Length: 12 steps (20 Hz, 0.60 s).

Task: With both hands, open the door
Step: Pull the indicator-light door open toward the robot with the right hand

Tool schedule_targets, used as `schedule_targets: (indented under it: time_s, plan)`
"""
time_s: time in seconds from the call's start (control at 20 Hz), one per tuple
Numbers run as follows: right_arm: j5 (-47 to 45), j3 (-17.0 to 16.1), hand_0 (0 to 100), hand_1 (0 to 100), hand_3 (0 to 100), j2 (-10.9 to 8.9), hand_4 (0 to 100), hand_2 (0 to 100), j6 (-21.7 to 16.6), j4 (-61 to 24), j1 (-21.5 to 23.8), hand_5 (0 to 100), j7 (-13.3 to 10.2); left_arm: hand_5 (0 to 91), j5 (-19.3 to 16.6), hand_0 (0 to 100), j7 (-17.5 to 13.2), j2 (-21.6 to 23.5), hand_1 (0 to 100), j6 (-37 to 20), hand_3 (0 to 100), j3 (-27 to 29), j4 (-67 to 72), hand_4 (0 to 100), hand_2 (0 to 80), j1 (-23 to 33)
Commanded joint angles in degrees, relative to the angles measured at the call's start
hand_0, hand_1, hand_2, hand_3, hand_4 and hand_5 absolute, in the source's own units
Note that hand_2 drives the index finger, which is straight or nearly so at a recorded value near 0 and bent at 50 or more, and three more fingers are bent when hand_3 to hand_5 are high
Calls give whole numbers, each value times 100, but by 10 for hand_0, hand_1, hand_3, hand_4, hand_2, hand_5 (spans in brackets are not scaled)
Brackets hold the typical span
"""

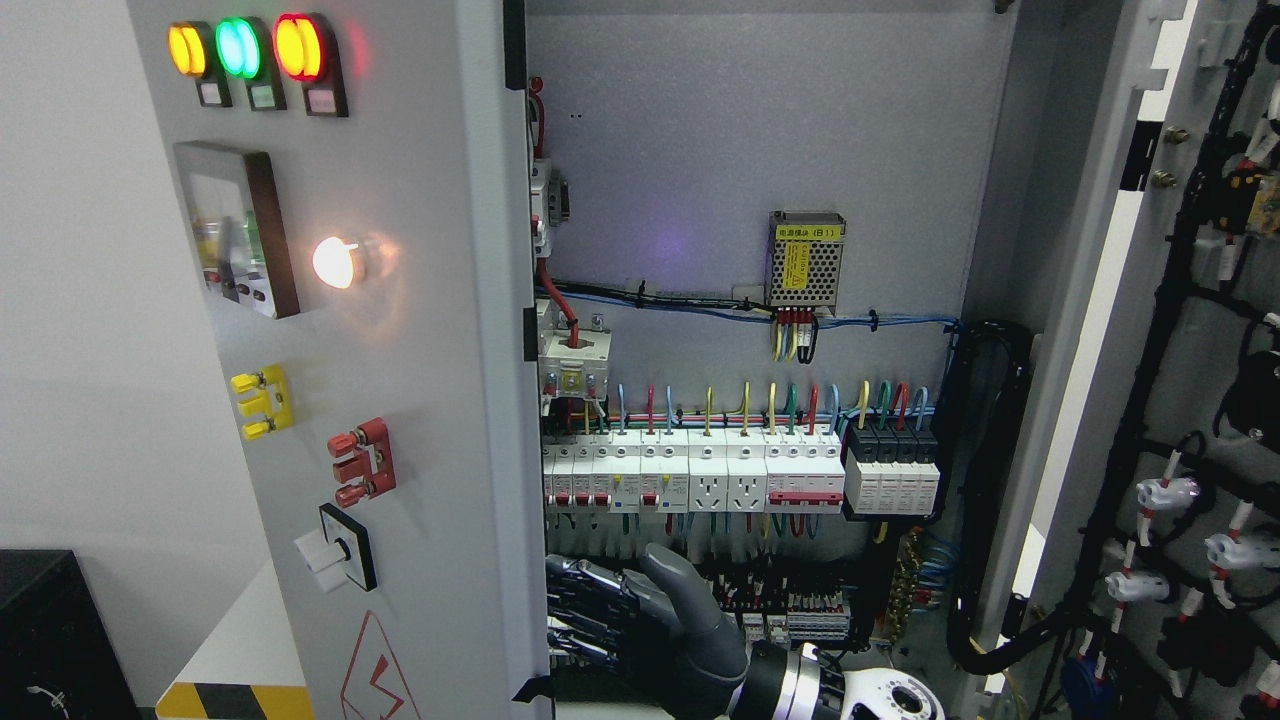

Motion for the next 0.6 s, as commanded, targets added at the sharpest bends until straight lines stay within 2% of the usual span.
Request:
schedule_targets:
  time_s: [0.0,0.55]
  plan:
    - [-378,644,0,0,0,-117,0,0,10,-198,19,0,-1,0,0,0,1,2,0,-3,0,0,0,0,0,0]
    - [-581,978,0,0,0,-73,0,0,46,-366,10,0,-1,0,0,0,1,2,0,-3,0,0,0,0,0,0]
